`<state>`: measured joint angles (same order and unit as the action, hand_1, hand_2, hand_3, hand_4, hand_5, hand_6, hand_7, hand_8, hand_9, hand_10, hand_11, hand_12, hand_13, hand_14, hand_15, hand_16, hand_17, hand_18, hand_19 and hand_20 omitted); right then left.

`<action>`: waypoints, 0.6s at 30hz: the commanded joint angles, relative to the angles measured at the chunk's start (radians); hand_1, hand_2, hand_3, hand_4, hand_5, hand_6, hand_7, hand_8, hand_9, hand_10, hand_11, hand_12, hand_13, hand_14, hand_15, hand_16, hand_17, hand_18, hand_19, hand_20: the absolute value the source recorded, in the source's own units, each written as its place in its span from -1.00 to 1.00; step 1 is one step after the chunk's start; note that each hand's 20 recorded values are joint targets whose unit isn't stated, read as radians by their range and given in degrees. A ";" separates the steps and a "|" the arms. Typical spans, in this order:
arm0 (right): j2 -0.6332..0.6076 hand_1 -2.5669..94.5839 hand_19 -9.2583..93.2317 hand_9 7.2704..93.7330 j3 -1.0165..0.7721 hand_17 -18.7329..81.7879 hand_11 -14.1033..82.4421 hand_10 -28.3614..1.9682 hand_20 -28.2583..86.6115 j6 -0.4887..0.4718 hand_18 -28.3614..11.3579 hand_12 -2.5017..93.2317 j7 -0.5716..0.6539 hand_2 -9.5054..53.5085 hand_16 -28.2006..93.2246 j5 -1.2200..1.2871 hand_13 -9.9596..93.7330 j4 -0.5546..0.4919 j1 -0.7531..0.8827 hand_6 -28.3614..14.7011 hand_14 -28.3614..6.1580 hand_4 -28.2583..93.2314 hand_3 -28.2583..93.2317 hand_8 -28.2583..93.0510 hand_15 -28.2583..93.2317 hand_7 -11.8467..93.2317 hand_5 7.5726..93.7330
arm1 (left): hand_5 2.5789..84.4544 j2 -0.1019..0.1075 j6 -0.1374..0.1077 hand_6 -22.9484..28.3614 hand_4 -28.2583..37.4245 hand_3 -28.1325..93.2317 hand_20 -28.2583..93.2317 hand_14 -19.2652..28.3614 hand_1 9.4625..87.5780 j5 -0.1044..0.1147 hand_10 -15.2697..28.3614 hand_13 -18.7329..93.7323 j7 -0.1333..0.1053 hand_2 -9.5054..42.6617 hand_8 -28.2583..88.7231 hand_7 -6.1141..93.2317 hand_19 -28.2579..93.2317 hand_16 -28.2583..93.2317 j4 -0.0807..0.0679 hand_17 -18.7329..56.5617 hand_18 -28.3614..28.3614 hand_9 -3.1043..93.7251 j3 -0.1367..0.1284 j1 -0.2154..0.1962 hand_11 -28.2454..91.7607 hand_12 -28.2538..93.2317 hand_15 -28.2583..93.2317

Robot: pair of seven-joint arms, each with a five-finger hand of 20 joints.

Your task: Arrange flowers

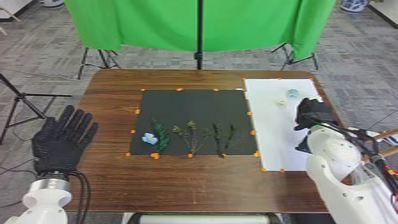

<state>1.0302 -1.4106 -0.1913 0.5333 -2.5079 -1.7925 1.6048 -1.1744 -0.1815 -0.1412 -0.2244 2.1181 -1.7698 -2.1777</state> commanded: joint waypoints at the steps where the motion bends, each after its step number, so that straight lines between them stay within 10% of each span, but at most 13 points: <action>1: 0.010 0.48 0.93 0.66 0.078 0.24 -0.36 0.18 0.27 0.154 -0.39 0.06 -0.067 -1.00 0.29 -0.037 0.55 -0.071 -0.058 0.27 0.37 -1.00 0.59 -0.34 0.29 0.07 0.41 | -0.02 -0.004 0.002 0.21 -0.82 0.69 -0.28 0.42 -0.45 0.013 0.36 -0.18 -0.003 -0.12 -0.67 -0.64 -0.10 -0.59 0.004 -0.59 0.47 -0.18 0.008 -0.027 -0.25 -0.34 0.02; 11: 0.315 0.46 0.92 0.64 0.372 0.24 -0.34 0.19 0.27 0.129 -0.36 0.08 -0.359 -1.00 0.28 -0.026 0.53 0.133 -0.416 0.27 0.41 -1.00 0.60 -0.35 0.30 0.10 0.38 | -0.01 0.013 -0.025 0.22 -0.83 0.69 -0.28 0.43 -0.46 0.057 0.38 -0.18 -0.010 -0.12 -0.67 -0.64 -0.10 -0.59 0.006 -0.59 0.47 -0.18 0.026 -0.034 -0.24 -0.33 0.02; 18: 0.508 0.47 0.91 0.61 0.468 0.23 -0.32 0.21 0.27 0.051 -0.34 0.08 -0.506 -1.00 0.27 -0.148 0.52 0.352 -0.492 0.27 0.41 -1.00 0.59 -0.37 0.30 0.13 0.35 | 0.00 0.043 -0.018 0.25 -0.83 0.69 -0.28 0.46 -0.44 0.048 0.43 -0.18 -0.027 -0.12 -0.66 -0.65 -0.08 -0.60 -0.010 -0.60 0.47 -0.18 0.050 -0.001 -0.24 -0.34 0.04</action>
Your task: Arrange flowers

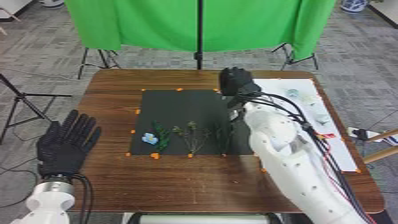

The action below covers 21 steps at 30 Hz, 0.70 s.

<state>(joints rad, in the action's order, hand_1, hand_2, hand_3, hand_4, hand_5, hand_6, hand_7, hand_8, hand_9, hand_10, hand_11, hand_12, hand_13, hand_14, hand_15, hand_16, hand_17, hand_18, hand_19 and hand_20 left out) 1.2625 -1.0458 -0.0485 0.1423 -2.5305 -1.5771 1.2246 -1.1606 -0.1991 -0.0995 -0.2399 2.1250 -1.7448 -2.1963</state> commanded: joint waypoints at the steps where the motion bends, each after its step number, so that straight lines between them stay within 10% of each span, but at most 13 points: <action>1: 0.289 0.47 0.91 0.61 0.110 0.23 -0.32 0.21 0.27 -0.095 -0.34 0.08 -0.123 -1.00 0.27 -0.157 0.52 0.158 -0.115 0.27 0.41 -1.00 0.59 -0.37 0.30 0.13 0.35 | 0.00 0.032 0.001 0.25 -0.83 0.69 -0.28 0.48 -0.44 0.011 0.44 -0.19 -0.014 -0.11 -0.66 -0.65 -0.08 -0.60 -0.020 -0.61 0.47 -0.18 0.029 0.025 -0.24 -0.34 0.04; 2: 0.327 0.47 0.91 0.61 0.085 0.23 -0.32 0.21 0.27 -0.084 -0.33 0.07 -0.165 -1.00 0.27 -0.204 0.52 0.226 -0.130 0.27 0.41 -1.00 0.59 -0.37 0.31 0.14 0.34 | 0.01 0.035 -0.003 0.26 -0.82 0.69 -0.28 0.49 -0.44 0.010 0.45 -0.19 -0.006 -0.11 -0.66 -0.65 -0.08 -0.60 -0.040 -0.61 0.47 -0.18 0.039 0.056 -0.24 -0.34 0.03; 5: 0.313 0.48 0.90 0.60 0.133 0.23 -0.31 0.22 0.27 -0.101 -0.33 0.07 -0.107 -1.00 0.26 -0.209 0.52 0.206 -0.114 0.28 0.42 -0.99 0.58 -0.39 0.31 0.16 0.33 | 0.01 0.044 0.009 0.30 -0.82 0.69 -0.28 0.55 -0.43 0.005 0.54 -0.22 -0.007 -0.11 -0.66 -0.67 -0.08 -0.60 -0.026 -0.62 0.48 -0.18 0.042 0.047 -0.26 -0.34 0.02; 14: 0.401 0.46 0.87 0.58 0.084 0.23 -0.28 0.27 0.26 -0.112 -0.32 0.06 -0.040 -1.00 0.26 -0.310 0.52 0.296 -0.056 0.31 0.44 -0.99 0.58 -0.43 0.30 0.20 0.29 | 0.00 0.060 0.024 0.33 -0.80 0.68 -0.27 0.66 -0.42 -0.003 0.65 -0.25 0.022 -0.11 -0.64 -0.71 -0.11 -0.55 -0.049 -0.64 0.49 -0.20 0.067 0.105 -0.32 -0.31 -0.06; 21: 0.417 0.42 0.83 0.57 0.068 0.22 -0.28 0.25 0.24 -0.106 -0.35 0.04 0.022 -1.00 0.25 -0.285 0.51 0.320 -0.057 0.31 0.41 -1.00 0.60 -0.46 0.28 0.19 0.26 | -0.01 0.053 -0.020 0.32 -0.81 0.68 -0.26 0.61 -0.42 0.020 0.60 -0.23 0.027 -0.11 -0.63 -0.71 -0.12 -0.52 -0.056 -0.63 0.49 -0.20 0.081 0.133 -0.31 -0.30 -0.06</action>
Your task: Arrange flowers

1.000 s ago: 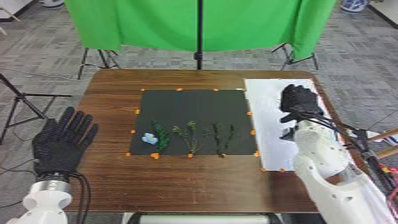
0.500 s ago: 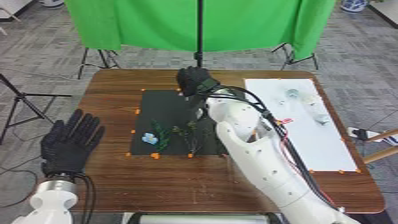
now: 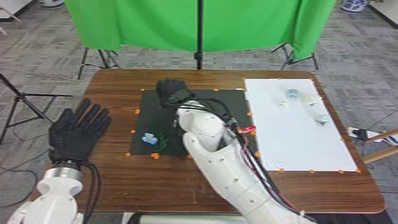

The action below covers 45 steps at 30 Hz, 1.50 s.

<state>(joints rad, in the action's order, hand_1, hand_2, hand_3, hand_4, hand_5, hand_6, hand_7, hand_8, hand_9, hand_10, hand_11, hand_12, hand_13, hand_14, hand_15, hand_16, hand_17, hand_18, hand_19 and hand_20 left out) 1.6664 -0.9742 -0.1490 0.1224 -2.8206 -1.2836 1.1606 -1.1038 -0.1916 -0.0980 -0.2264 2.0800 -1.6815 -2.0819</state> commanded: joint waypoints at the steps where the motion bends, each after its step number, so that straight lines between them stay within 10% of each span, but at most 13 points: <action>1: 0.014 0.42 0.83 0.57 0.001 0.22 -0.29 0.25 0.24 -0.003 -0.35 0.03 0.047 -1.00 0.25 0.012 0.51 0.026 0.006 0.31 0.41 -1.00 0.60 -0.46 0.28 0.19 0.26 | -0.01 -0.004 -0.025 0.31 -0.82 0.68 -0.26 0.61 -0.42 0.020 0.59 -0.23 0.012 -0.11 -0.63 -0.70 -0.12 -0.53 -0.010 -0.63 0.49 -0.20 0.017 0.017 -0.31 -0.30 -0.05; 16: -0.026 0.39 0.80 0.55 0.119 0.19 -0.31 0.18 0.24 -0.001 -0.42 0.02 0.127 -1.00 0.24 0.095 0.49 -0.014 -0.026 0.26 0.34 -1.00 0.60 -0.41 0.27 0.14 0.27 | -0.01 0.004 -0.070 0.23 -0.87 0.69 -0.25 0.44 -0.46 0.028 0.42 -0.19 -0.005 -0.10 -0.66 -0.62 -0.07 -0.57 -0.007 -0.61 0.47 -0.20 0.026 0.037 -0.26 -0.31 0.01; 28: -0.021 0.26 0.86 0.31 0.126 0.13 -0.36 -0.09 0.20 -0.077 -0.67 -0.57 0.186 -1.00 0.18 0.143 0.45 -0.044 -0.026 0.16 0.13 -1.00 0.64 -0.52 0.18 -0.33 0.29 | -0.06 0.011 -0.073 0.07 -0.92 0.70 -0.28 0.16 -0.51 0.055 0.12 -0.11 -0.030 -0.08 -0.72 -0.49 -0.03 -0.63 -0.004 -0.55 0.43 -0.18 0.026 0.033 -0.16 -0.35 0.05; 36: -0.031 0.09 0.88 0.19 0.136 0.11 -0.42 -0.16 0.18 -0.080 -0.72 -0.61 0.164 -1.00 0.13 0.172 0.41 -0.083 -0.024 0.09 -0.04 -1.00 0.80 -0.71 0.21 -0.46 0.17 | -0.08 0.011 -0.079 -0.01 -0.94 0.71 -0.30 0.03 -0.53 0.062 0.03 -0.07 -0.037 -0.10 -0.76 -0.42 -0.02 -0.65 -0.003 -0.51 0.41 -0.17 0.026 0.028 -0.13 -0.37 0.05; 41: -0.049 -0.01 0.87 0.16 0.136 0.09 -0.46 -0.14 0.18 -0.099 -0.76 -0.62 0.181 -1.00 0.08 0.227 0.40 -0.136 -0.011 0.11 -0.13 -1.00 0.90 -0.70 0.23 -0.52 0.12 | -0.11 -0.007 -0.079 -0.05 -0.96 0.71 -0.31 -0.04 -0.54 0.052 -0.01 -0.04 -0.017 -0.13 -0.78 -0.39 -0.04 -0.66 -0.004 -0.49 0.40 -0.17 0.018 0.026 -0.13 -0.38 0.02; 45: -0.139 -0.15 0.86 0.13 0.107 0.08 -0.48 -0.19 0.19 -0.058 -0.81 -0.62 0.178 -1.00 -0.05 0.308 0.36 -0.302 0.076 0.08 -0.27 -1.00 0.99 -0.69 0.27 -0.55 0.09 | -0.10 -0.021 -0.085 -0.04 -0.97 0.71 -0.30 0.01 -0.55 0.012 0.02 -0.06 0.009 -0.13 -0.79 -0.39 -0.07 -0.64 0.025 -0.48 0.40 -0.18 -0.015 -0.019 -0.15 -0.39 0.00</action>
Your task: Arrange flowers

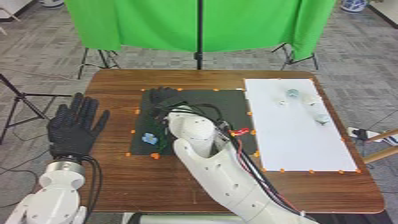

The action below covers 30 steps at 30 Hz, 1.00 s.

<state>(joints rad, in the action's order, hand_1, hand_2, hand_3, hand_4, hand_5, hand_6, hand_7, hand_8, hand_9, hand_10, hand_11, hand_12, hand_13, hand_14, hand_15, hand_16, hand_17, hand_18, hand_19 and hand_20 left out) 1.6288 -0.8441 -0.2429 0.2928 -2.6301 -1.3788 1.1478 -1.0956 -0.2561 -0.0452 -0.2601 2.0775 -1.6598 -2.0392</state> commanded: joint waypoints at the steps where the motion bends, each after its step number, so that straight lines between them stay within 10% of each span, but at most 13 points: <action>1: -0.134 -0.17 0.85 0.13 -0.038 0.07 -0.48 -0.20 0.19 0.047 -0.82 -0.62 0.007 -1.00 -0.06 0.121 0.33 -0.254 0.113 0.08 -0.30 -1.00 0.98 -0.69 0.27 -0.55 0.09 | -0.10 -0.035 -0.009 -0.02 -0.98 0.71 -0.30 0.05 -0.55 -0.073 0.04 -0.07 0.054 -0.13 -0.78 -0.41 -0.08 -0.63 0.033 -0.48 0.40 -0.18 -0.045 -0.069 -0.16 -0.38 0.00; 6: -0.333 -0.12 0.77 0.10 -0.146 0.03 -0.50 -0.20 0.14 0.157 -0.82 -0.64 0.065 -1.00 -0.11 0.076 0.26 -0.420 0.208 0.10 -0.33 -1.00 0.86 -0.70 0.25 -0.56 0.07 | -0.06 -0.042 0.036 0.09 -0.96 0.70 -0.27 0.23 -0.54 -0.113 0.17 -0.12 0.056 -0.12 -0.74 -0.49 -0.08 -0.59 0.047 -0.53 0.43 -0.18 -0.071 -0.085 -0.18 -0.36 0.02; 10: -0.467 -0.06 0.69 0.06 -0.277 -0.02 -0.51 -0.24 0.09 0.196 -0.79 -0.65 0.154 -1.00 -0.17 0.052 0.20 -0.489 0.289 0.09 -0.33 -1.00 0.79 -0.70 0.20 -0.56 0.04 | -0.03 -0.046 0.026 0.14 -0.95 0.70 -0.27 0.32 -0.53 -0.118 0.25 -0.15 0.041 -0.12 -0.72 -0.53 -0.07 -0.60 0.054 -0.56 0.45 -0.18 -0.097 -0.107 -0.19 -0.35 0.04; 20: -0.625 0.03 0.44 -0.12 -0.634 -0.19 -0.52 -0.22 -0.11 0.164 -0.68 -0.69 0.360 -1.00 -0.31 0.202 -0.13 -0.524 0.477 0.08 -0.46 -1.00 0.80 -0.72 0.01 -0.53 0.02 | 0.01 -0.047 -0.017 0.18 -0.94 0.70 -0.27 0.39 -0.50 -0.098 0.32 -0.14 -0.041 -0.11 -0.69 -0.55 -0.06 -0.61 0.084 -0.58 0.46 -0.15 -0.105 -0.170 -0.19 -0.34 0.08; 30: -0.614 0.03 0.45 -0.27 -0.734 -0.24 -0.49 -0.15 -0.16 0.200 -0.63 -0.75 0.360 -1.00 -0.37 0.242 -0.24 -0.439 0.578 0.17 -0.42 -1.00 0.82 -0.74 -0.07 -0.48 -0.09 | 0.02 -0.047 0.028 0.17 -0.96 0.76 -0.27 0.38 -0.61 -0.036 0.31 -0.14 -0.104 -0.30 -0.70 -0.53 -0.06 -0.62 0.082 -0.57 0.46 -0.14 -0.083 -0.165 -0.19 -0.34 0.07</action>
<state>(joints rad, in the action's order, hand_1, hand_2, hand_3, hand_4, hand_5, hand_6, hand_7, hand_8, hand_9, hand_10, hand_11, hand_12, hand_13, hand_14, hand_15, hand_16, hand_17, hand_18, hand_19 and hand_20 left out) 1.0010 -1.5784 -0.0656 0.6582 -2.3826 -1.8929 1.6817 -1.1384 -0.2548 -0.1198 -0.3368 2.1610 -1.7607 -2.1973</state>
